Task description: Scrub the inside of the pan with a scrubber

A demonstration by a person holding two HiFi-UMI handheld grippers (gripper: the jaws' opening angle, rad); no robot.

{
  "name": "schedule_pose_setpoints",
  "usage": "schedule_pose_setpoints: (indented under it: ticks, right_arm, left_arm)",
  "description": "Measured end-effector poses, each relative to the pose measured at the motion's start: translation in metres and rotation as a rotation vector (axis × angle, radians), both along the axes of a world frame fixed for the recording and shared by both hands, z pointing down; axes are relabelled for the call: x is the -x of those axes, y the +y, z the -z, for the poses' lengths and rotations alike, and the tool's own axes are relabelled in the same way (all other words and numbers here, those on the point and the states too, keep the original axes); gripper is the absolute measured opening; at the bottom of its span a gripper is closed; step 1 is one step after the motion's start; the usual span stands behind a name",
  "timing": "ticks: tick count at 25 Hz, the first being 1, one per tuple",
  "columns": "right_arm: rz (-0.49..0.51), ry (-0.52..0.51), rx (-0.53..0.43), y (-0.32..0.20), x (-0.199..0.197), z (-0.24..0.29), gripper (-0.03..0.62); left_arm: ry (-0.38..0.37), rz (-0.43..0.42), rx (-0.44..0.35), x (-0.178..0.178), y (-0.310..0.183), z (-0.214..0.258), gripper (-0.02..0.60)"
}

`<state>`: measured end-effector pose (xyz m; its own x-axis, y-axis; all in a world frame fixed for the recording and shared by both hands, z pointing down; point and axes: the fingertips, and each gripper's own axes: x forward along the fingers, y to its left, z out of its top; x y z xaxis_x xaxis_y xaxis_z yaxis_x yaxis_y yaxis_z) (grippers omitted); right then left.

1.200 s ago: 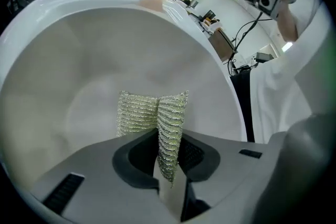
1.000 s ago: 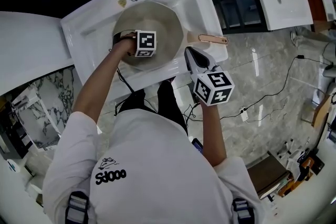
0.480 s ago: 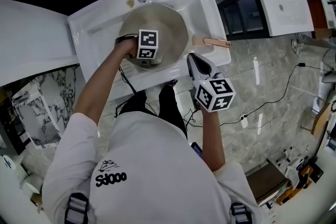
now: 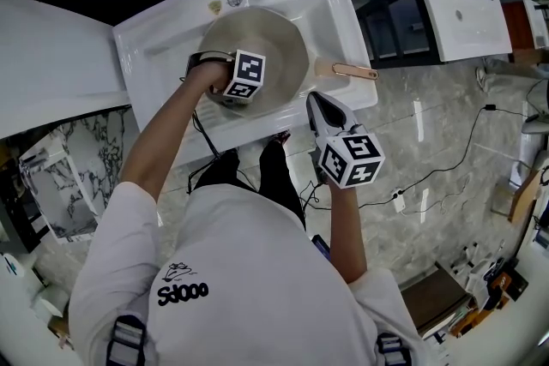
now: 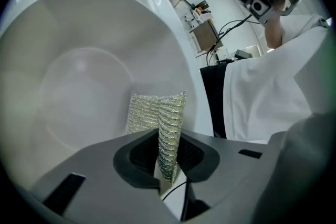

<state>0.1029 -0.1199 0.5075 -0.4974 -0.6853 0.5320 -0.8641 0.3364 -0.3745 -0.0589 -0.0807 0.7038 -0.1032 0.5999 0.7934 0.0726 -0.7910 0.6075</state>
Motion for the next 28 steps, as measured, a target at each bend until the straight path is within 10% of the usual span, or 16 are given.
schedule_pose_setpoints:
  ticks: [13,28]
  right_arm:
    - [-0.008,0.003,0.040,-0.006,-0.017,-0.014,0.009]
    - [0.053,0.040,0.024,-0.050,-0.041,-0.008,0.009]
  left_arm:
    - [-0.124,0.031,-0.334,0.012,-0.053,-0.050,0.067]
    - [-0.018,0.253,-0.878,-0.006,-0.170,-0.040,0.067]
